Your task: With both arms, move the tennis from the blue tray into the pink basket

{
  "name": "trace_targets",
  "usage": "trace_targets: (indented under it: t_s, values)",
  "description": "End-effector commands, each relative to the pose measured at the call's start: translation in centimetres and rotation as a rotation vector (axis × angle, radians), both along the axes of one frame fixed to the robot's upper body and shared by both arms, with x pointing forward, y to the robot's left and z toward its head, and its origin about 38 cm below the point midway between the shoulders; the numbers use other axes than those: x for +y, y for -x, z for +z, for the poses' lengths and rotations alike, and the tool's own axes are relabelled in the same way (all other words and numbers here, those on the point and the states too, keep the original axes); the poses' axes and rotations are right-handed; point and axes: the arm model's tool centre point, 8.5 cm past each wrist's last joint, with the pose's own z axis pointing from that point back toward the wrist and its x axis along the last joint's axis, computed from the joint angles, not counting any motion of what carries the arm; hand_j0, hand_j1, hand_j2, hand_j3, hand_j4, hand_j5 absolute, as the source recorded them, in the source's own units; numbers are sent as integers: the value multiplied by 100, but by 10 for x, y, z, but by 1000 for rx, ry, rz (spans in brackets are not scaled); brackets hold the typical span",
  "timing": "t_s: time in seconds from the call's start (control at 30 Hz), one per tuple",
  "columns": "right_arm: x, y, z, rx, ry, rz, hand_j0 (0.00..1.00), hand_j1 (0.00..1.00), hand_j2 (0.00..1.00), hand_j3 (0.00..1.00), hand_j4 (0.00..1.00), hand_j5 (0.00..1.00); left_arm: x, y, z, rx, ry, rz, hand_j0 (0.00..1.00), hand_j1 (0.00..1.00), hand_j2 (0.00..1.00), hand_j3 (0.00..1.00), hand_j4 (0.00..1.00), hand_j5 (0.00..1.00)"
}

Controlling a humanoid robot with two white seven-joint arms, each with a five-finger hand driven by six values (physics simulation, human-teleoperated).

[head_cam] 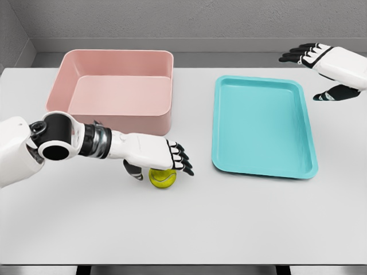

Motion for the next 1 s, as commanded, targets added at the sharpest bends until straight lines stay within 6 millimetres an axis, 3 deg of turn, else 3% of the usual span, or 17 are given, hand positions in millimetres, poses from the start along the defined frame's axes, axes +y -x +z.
trace_targets:
  t_s: [0.0,0.43,0.97]
  values:
    - [-1,0,1,0,-6,-2,100,100,100,100,100,100,0,0,0,3,3,1,100,100,100,100,100,100]
    - [0,0,0,3,-6,-2,100,100,100,100,100,100,8,-2,-17,21,-27,32,100,100,100,100,100,100]
    - [0,0,0,3,-6,-2,100,100,100,100,100,100,6,-6,-20,16,-36,37,100,100,100,100,100,100]
